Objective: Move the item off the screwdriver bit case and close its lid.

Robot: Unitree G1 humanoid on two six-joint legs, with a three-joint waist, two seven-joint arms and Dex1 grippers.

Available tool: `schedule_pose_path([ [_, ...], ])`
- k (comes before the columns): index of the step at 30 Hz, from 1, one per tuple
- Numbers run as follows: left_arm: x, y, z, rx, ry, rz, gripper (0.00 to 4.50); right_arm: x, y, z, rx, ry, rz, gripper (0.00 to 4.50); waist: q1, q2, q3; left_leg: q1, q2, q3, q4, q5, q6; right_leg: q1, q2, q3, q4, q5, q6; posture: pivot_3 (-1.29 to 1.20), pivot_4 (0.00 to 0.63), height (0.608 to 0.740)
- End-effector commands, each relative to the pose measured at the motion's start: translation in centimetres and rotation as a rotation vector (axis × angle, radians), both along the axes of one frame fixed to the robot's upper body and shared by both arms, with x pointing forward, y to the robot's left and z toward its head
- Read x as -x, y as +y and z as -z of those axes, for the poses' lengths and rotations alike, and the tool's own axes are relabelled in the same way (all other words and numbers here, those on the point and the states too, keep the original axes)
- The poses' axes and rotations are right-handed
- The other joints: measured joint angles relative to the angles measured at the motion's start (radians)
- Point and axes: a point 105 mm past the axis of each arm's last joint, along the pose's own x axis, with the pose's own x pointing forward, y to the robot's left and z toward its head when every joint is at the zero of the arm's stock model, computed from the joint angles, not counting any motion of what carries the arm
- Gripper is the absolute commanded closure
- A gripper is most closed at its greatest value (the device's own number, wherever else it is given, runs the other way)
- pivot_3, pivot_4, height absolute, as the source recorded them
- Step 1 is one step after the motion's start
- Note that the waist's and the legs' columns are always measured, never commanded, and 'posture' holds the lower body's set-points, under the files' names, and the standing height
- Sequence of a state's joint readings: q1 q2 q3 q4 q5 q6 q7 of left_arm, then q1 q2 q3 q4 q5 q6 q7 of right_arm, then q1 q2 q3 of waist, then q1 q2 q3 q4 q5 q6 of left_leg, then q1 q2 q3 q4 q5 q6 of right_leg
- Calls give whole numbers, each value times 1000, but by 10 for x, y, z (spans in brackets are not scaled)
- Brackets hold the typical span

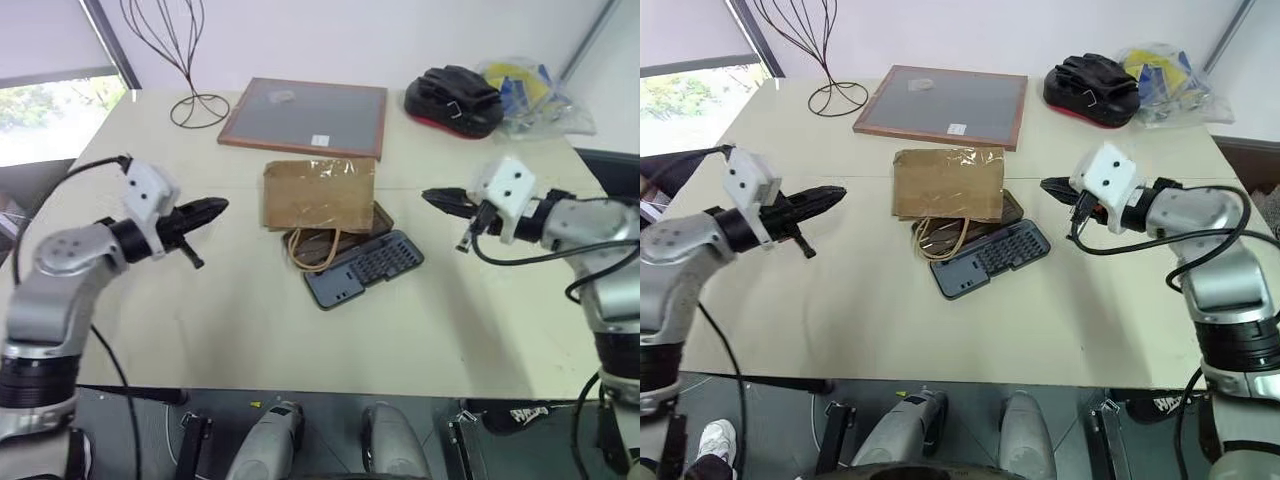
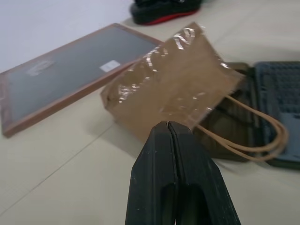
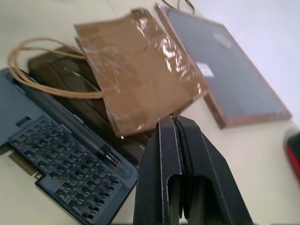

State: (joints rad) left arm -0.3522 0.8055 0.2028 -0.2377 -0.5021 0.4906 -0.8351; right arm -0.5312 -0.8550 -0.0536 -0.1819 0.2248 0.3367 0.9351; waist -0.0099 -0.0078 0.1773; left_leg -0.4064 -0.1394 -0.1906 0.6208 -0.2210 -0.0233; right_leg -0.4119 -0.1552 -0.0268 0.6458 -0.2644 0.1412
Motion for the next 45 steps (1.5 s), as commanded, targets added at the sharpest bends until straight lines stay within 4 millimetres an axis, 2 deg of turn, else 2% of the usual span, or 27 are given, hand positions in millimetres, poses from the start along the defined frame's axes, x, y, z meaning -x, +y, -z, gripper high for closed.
schedule_pose_path([
  [1, 4, 1, -8, 1, -23, 5, 4500, 6, 8, -15, 0, -49, -43, 4472, 0, 0, 0, 0, 0, 0, 0, 0, 0, 0, 0, 0, 0, 0, 0, 0, 150, 734],
  [27, 0, -7, -8, 22, -22, 22, 4500, 1, 17, -15, -68, -86, -14, 4472, -1, 0, 0, -1, 0, 0, 0, 0, 0, -1, 0, 0, 0, 0, 0, 0, 150, 734],
  [30, -1, -10, -7, 29, -22, 32, 4500, -7, 22, -15, -129, -64, 0, 3670, -3, 0, 0, -1, 0, 0, 0, 0, 0, -1, 0, 0, 0, 0, 0, 0, 150, 734],
  [37, -6, -17, -2, 71, -19, 31, 4500, -31, 42, -1, -231, 35, 19, 61, -3, 0, 0, -1, 0, 0, 0, 0, 0, -1, 0, 1, 0, 1, -1, 0, 150, 734],
  [45, -13, -24, 6, 105, -20, 13, 4500, -78, 79, 4, -515, 274, 68, 61, -10, 0, 0, -1, 1, 0, 0, 1, -2, -2, 1, 1, 1, 1, -2, 0, 150, 734],
])
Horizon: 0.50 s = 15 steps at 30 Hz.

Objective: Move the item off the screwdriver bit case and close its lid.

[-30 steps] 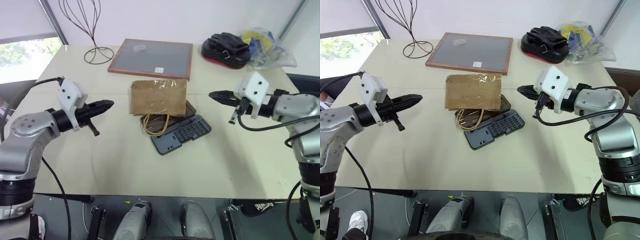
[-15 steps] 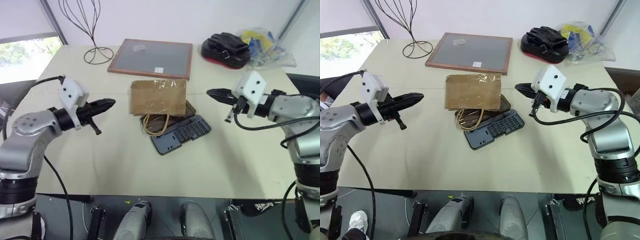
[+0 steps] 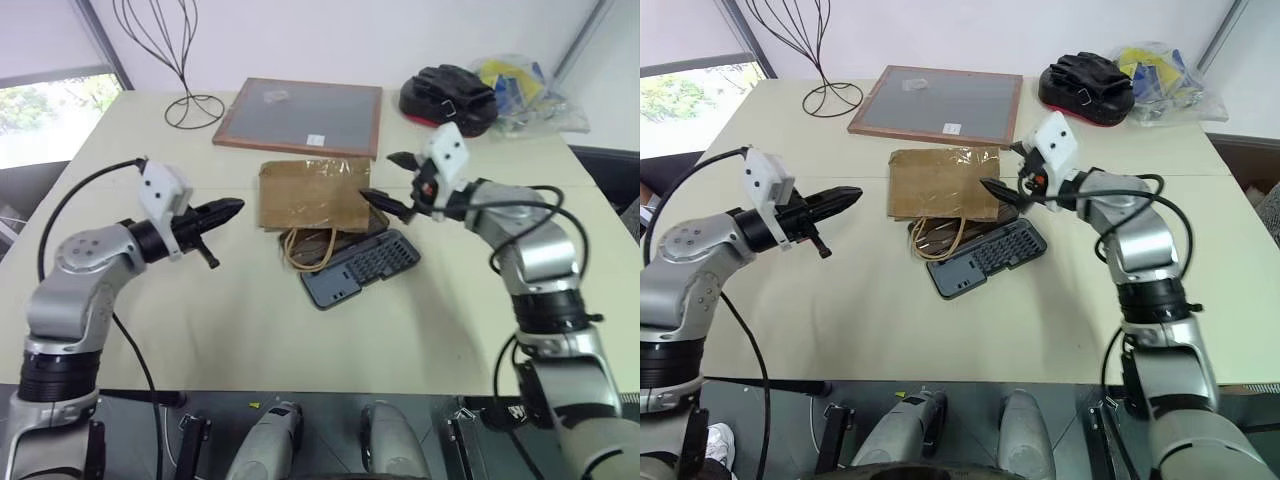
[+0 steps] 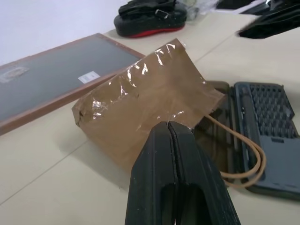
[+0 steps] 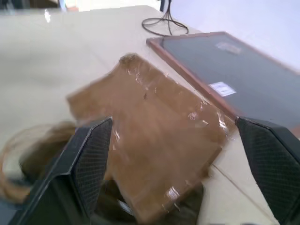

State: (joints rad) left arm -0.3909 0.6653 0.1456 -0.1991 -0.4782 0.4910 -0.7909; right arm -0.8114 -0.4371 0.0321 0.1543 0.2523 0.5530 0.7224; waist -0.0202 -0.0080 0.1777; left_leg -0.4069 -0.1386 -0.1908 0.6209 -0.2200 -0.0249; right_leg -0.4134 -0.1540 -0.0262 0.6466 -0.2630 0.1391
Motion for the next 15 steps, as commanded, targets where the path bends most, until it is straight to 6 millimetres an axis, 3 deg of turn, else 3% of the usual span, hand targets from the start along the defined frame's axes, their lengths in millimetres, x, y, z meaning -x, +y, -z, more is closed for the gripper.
schedule_pose_path([
  [1, -1, 0, -9, -5, -51, -15, 4500, -20, 13, -13, -111, 49, 27, 61, 0, 0, 0, 0, 0, 0, 0, 0, 0, 0, 0, 0, 0, 0, 0, 0, 150, 734],
  [8, 2, 0, -9, 7, -61, -41, 4500, -55, 15, -4, -72, 42, 115, 61, 1, 0, 0, 0, -1, 0, 0, 2, -4, 0, 0, 0, 1, 1, -1, 0, 150, 734],
  [15, 8, 2, -5, 10, -57, -67, 4500, -72, -3, -19, -88, -2, 195, 61, -10, 1, 0, 0, 0, 0, -1, 3, -5, -2, 0, 1, 2, 1, -1, 0, 150, 734],
])
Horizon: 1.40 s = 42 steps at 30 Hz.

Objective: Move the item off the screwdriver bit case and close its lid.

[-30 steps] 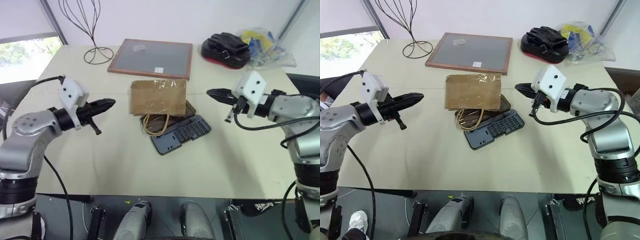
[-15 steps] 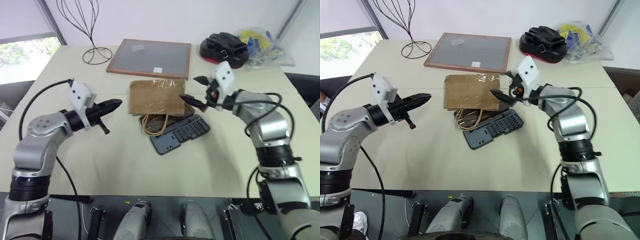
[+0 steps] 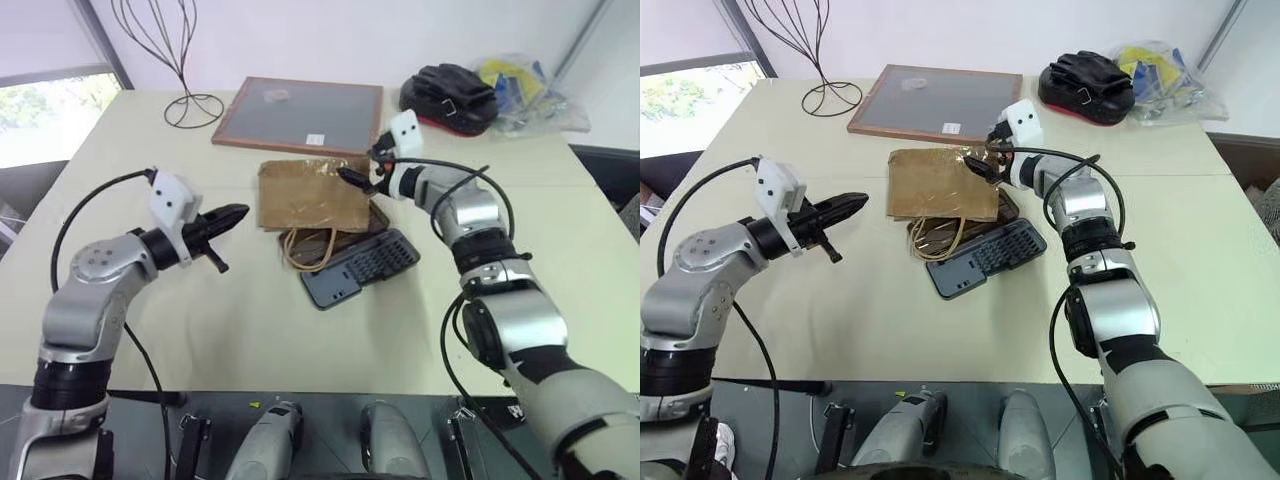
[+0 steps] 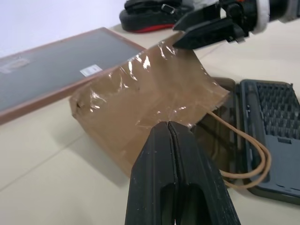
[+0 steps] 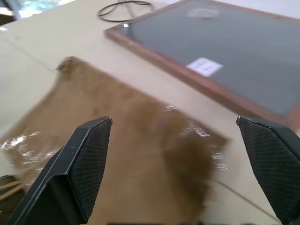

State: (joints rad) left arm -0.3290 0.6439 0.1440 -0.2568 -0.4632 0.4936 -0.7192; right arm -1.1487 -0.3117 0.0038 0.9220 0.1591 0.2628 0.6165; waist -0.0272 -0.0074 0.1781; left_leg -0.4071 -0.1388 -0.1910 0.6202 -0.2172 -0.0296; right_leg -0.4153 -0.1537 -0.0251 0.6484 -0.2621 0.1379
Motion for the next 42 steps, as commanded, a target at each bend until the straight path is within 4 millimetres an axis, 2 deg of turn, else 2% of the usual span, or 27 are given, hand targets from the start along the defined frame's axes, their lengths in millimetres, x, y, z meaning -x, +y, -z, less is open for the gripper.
schedule_pose_path([
  [1, 4, 2, -15, 8, -62, -13, 4500, -6, -5, -32, -4, -107, 25, 61, -8, 0, 0, 0, 0, 0, 0, 0, 0, 0, 0, 0, 0, 0, 0, 0, 150, 734],
  [10, 0, 0, -18, 12, -75, -21, 4500, -6, 5, -3, -18, -9, -16, 61, -25, 0, 0, 0, 0, 0, 0, 0, -1, -1, 1, 0, 1, 0, -1, 0, 150, 734],
  [14, 1, 3, -17, 11, -79, -39, 4500, -6, 8, 3, -22, 10, -24, 61, -25, 0, 0, 0, 0, 0, 0, 1, -1, -1, 1, 0, 1, 0, -1, 0, 150, 734],
  [22, 5, 5, -18, 13, -91, -69, 4500, -5, 18, 9, -23, 25, -44, 61, -34, 0, 0, 0, 0, 0, 0, 1, -1, -1, 1, 1, 2, 1, -1, 0, 150, 734],
  [29, 7, 9, -19, 13, -102, -99, 4500, -3, 37, 7, -47, 22, -90, 61, -42, 0, 0, 0, 1, 0, 0, 1, -2, -1, 1, 1, 2, 1, -1, 0, 150, 734],
  [31, 7, 9, -19, 14, -104, -102, 4500, -2, 39, 7, -48, 17, -96, 604, -42, 0, 0, 0, 1, 0, 0, 1, -2, -2, 1, 1, 2, 1, -1, 0, 150, 734],
  [33, 7, 9, -19, 17, -106, -106, 4500, -2, 41, 6, -49, 13, -99, 1390, -41, 0, 0, 0, 0, 0, 0, 1, -2, -2, 1, 1, 2, 1, -1, 0, 150, 734],
  [38, 7, 9, -19, 20, -108, -114, 4500, -2, 43, 6, -49, 7, -98, 4153, -42, 0, 0, 0, 1, 0, 0, 1, -2, -2, 1, 1, 3, 1, -1, 0, 150, 734],
  [39, 6, 9, -19, 21, -109, -116, 4500, -2, 43, 6, -51, 7, -97, 4434, -42, 1, 0, 0, 1, 0, 0, 1, -2, -2, 1, 2, 3, 1, -1, 0, 150, 734],
  [42, 6, 9, -19, 23, -110, -119, 4500, -3, 42, 5, -57, 3, -91, 4434, -42, 1, 0, 0, 1, 0, 0, 1, -2, -2, 1, 2, 3, 1, -1, 0, 150, 734],
])
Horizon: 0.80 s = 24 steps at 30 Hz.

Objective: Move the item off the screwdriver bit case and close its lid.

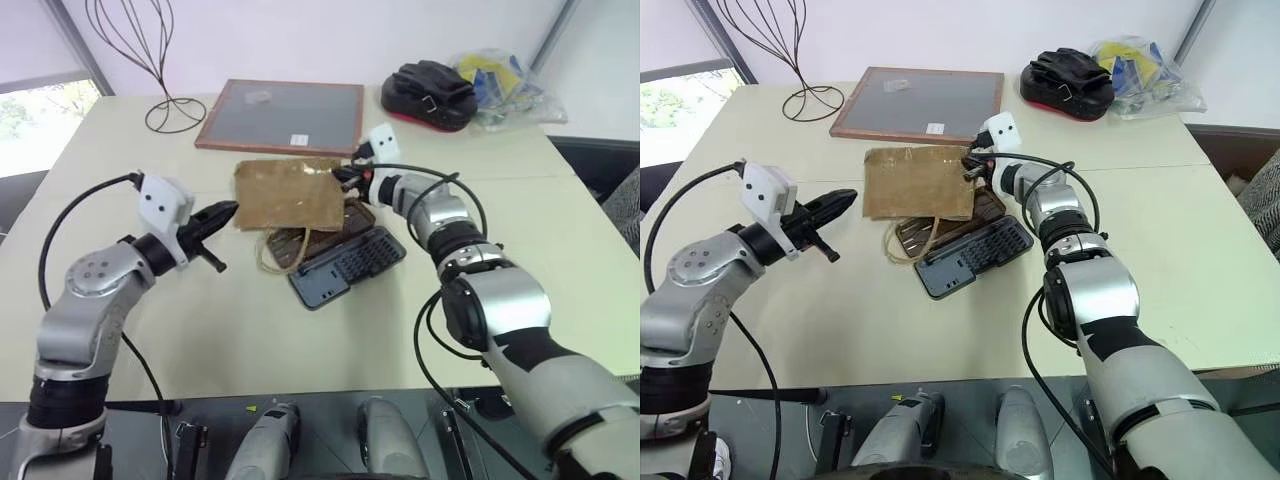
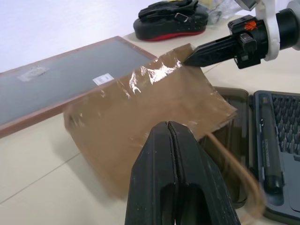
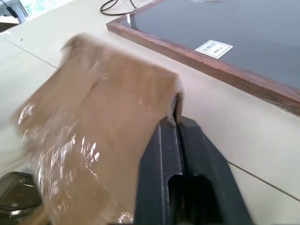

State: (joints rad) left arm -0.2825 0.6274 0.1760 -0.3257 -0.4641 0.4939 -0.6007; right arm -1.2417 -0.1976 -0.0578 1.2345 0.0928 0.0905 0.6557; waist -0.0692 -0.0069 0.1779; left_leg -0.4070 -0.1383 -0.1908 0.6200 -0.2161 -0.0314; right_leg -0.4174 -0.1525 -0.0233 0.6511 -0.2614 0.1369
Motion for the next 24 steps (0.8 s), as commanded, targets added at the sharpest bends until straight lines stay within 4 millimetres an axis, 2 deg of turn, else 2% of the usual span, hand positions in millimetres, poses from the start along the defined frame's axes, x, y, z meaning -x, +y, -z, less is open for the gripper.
schedule_pose_path([
  [1, 3, 1, -13, -4, -59, -8, 4500, -3, 4, -24, -28, -67, -2, 4434, 0, 0, 0, 0, 0, 0, 0, 0, 0, 0, 0, 0, 0, 0, 0, 0, 150, 734],
  [6, 3, -3, -11, -1, -54, 2, 4500, -8, -16, -41, -57, -114, 70, 4434, 1, 0, 0, 0, 0, 0, 0, 0, 0, 0, 0, 0, 0, 0, 0, 0, 150, 734],
  [9, 3, -4, -9, 1, -49, 8, 4500, -10, -45, -63, -105, -154, 149, 4434, 3, 0, 0, 0, 0, 0, 0, 0, 0, 0, 0, 0, 0, 0, 0, 0, 150, 734],
  [12, 3, -6, -7, 3, -42, 15, 4500, -2, -80, -86, -138, -203, 235, 4434, 15, 0, 0, -1, 0, 0, 0, 0, 0, -1, 0, 0, 0, 0, 0, 0, 150, 734],
  [15, 3, -8, -4, 9, -34, 23, 4500, 20, -122, -102, -148, -246, 350, 4434, 30, 0, 0, -1, 0, 1, 0, -1, 2, -2, -1, 0, 0, 0, 0, 0, 150, 734],
  [17, 2, -9, -3, 12, -28, 33, 4500, 42, -149, -105, -134, -258, 437, 4434, 35, 0, 0, -2, 0, 1, 0, -2, 3, -2, -1, 1, 0, 0, 0, 0, 150, 734],
  [20, -2, -13, 0, 13, -19, 57, 4500, 73, -185, -101, -86, -251, 577, 4434, 48, 0, 0, -2, 0, 2, -1, -2, 4, -3, -1, 1, 0, 0, 0, 0, 150, 734],
  [24, -11, -20, -1, 12, -19, 96, 4500, 107, -216, -93, 4, -242, 716, 4434, 55, 1, -1, -2, 1, 7, 0, -2, 4, -5, 0, 6, 1, 0, 0, 0, 150, 734],
])
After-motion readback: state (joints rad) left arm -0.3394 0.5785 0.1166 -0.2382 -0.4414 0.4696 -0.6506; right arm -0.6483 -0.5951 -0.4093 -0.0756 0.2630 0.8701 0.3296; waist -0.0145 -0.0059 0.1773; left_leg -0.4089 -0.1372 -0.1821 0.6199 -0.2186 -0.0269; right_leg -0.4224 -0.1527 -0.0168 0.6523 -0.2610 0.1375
